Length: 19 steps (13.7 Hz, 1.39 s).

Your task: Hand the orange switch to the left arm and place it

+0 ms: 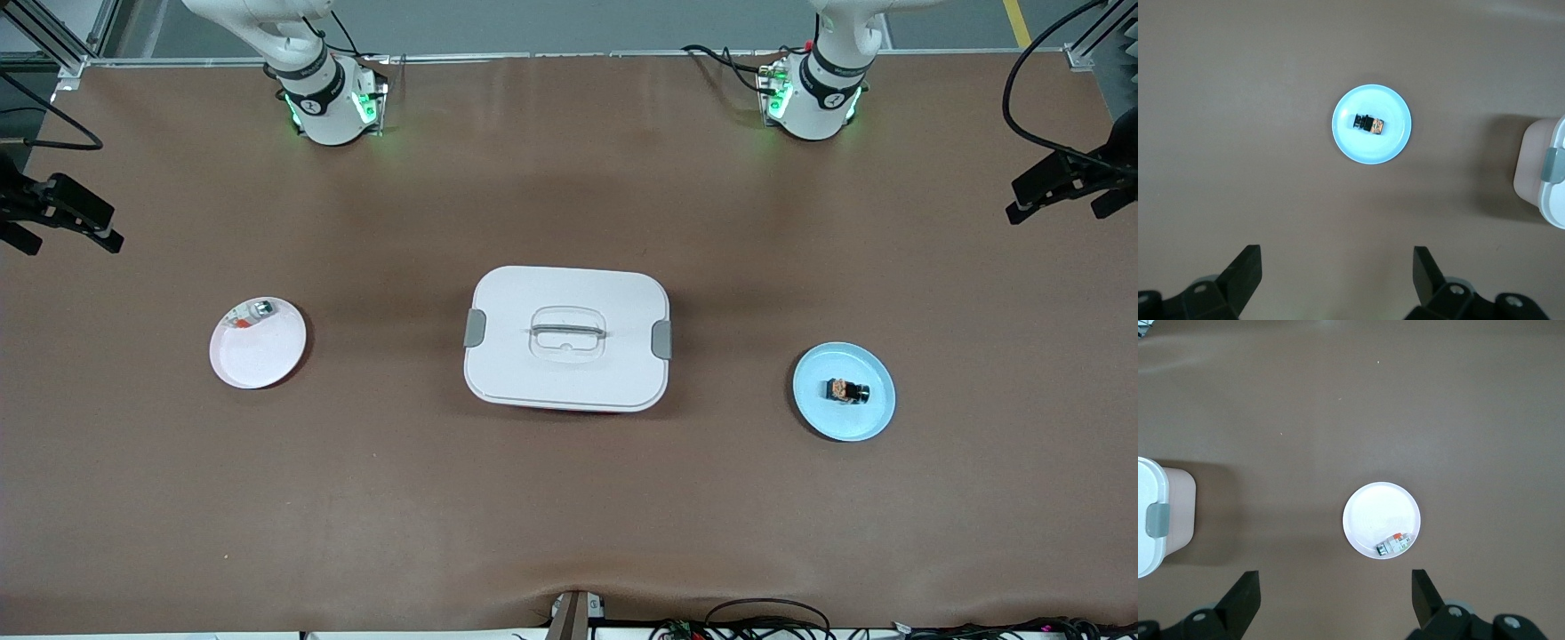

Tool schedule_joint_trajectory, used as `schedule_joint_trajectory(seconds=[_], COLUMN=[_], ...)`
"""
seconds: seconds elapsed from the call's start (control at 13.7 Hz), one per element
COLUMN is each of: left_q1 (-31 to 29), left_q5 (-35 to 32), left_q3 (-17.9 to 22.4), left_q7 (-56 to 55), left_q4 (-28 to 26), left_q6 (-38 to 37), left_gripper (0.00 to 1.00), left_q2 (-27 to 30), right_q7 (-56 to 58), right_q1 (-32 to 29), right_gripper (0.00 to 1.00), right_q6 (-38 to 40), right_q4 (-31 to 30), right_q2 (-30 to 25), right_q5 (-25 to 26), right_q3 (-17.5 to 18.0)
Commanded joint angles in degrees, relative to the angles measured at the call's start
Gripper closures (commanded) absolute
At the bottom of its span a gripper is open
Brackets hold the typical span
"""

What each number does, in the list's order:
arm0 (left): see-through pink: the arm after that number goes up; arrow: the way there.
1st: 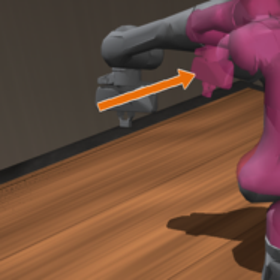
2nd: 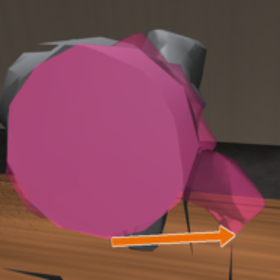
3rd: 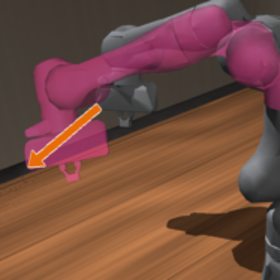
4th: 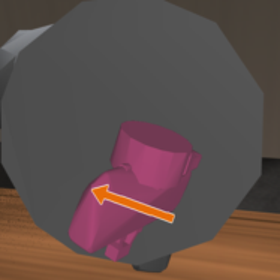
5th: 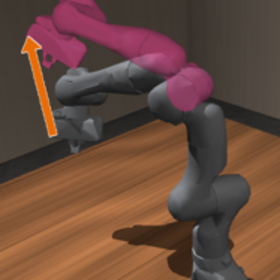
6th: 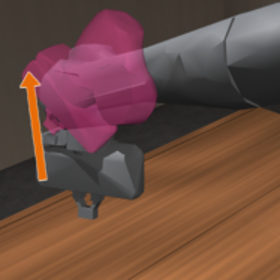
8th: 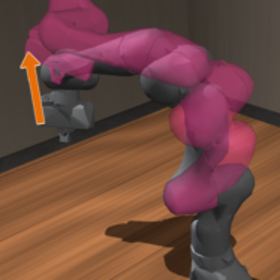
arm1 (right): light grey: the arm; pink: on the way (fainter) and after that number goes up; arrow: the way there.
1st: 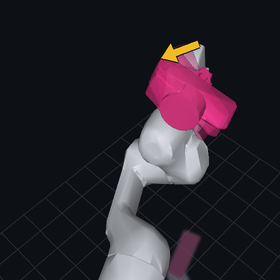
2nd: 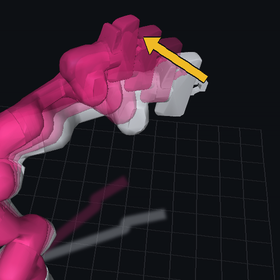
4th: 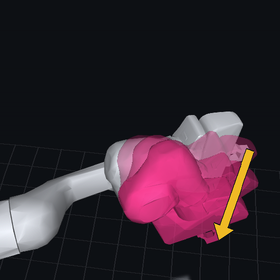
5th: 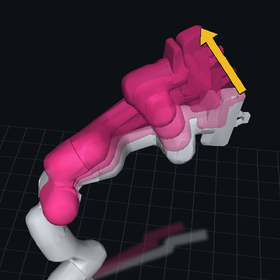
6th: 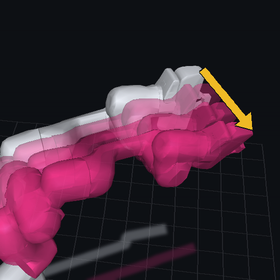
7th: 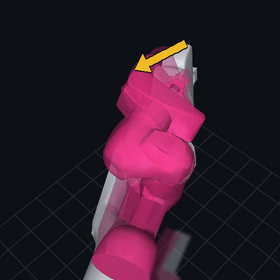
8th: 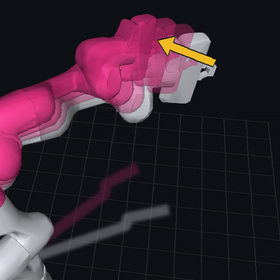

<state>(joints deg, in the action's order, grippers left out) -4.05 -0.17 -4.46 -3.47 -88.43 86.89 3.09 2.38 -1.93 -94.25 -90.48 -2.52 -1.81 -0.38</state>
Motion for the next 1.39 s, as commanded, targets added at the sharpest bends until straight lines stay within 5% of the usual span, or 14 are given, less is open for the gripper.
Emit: schedule_joint_trajectory(seconds=[0.0,1.32], left_q1=[1.2,0.9], left_q5=[0.9,0.2], left_q3=[0.7,-3.3], left_q7=[0.6,0.0], left_q4=[-0.4,-0.3], left_q6=[-0.4,-1.8], left_gripper=[0.0,0.0], left_q2=[0.1,0.5], right_q7=[-1.1,-1.3], right_q1=[0.1,-0.4], right_gripper=[0.0,0.0], right_q6=[0.9,2.8], right_q4=[1.5,1.6], right_q2=[0.6,0.9], right_q5=[1.1,1.6], right_q3=[0.1,-0.1])
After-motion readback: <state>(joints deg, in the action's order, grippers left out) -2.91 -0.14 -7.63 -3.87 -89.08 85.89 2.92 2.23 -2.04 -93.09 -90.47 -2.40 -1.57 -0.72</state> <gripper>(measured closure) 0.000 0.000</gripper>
